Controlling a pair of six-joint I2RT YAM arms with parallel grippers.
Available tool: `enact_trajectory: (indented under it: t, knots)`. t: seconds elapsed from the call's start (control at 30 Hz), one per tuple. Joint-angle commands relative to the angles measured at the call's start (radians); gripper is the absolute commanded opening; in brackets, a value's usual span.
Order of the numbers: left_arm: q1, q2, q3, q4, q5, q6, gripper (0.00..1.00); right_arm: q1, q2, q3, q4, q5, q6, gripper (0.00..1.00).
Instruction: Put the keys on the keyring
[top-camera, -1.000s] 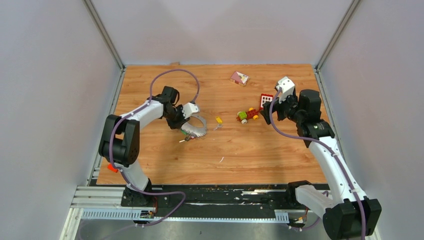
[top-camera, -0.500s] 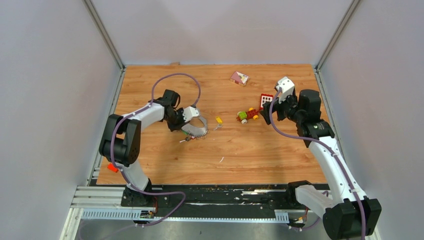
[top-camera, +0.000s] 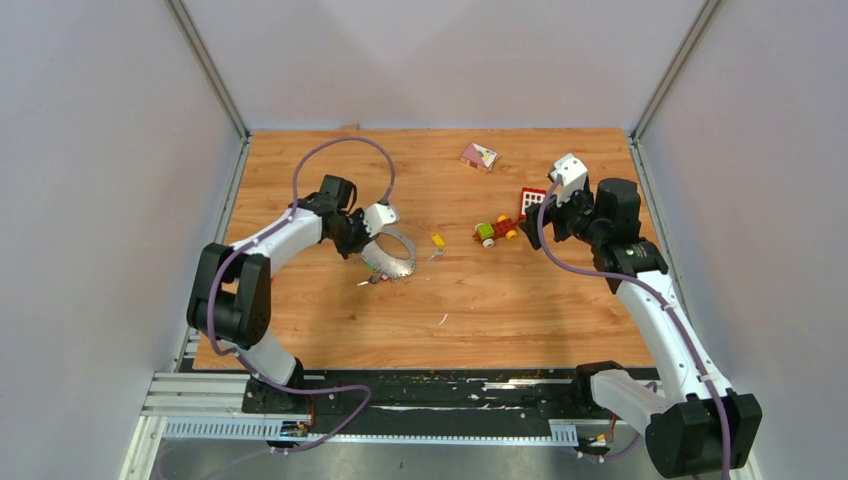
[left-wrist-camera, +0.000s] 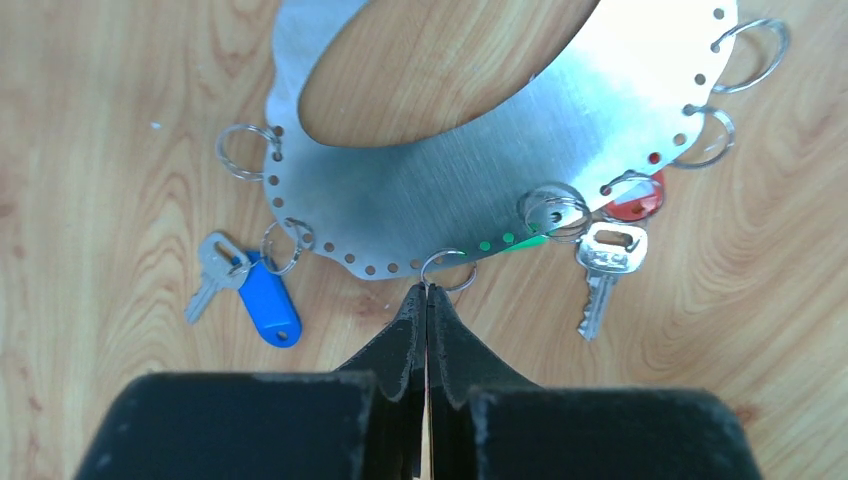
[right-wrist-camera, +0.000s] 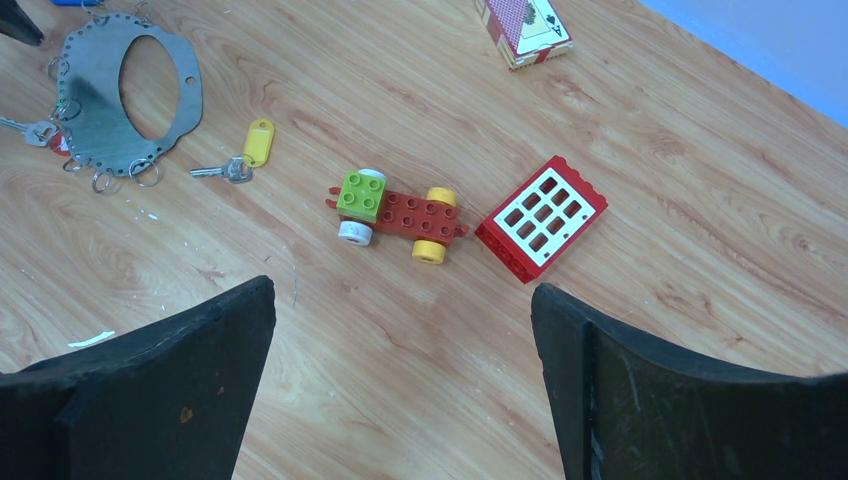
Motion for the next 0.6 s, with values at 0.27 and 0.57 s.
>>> enact_trajectory:
  t: [0.27, 0.57]
  knots:
    - [-0.008, -0.104, 0.019, 0.134, 0.029, -0.160, 0.13, 0.003, 0.006, 0.024, 0.001, -0.021, -0.014, 1.00]
    - [-0.008, 0.184, 0.277, 0.056, -0.093, -0.334, 0.67, 0.004, 0.002, 0.023, -0.001, -0.015, -0.015, 1.00]
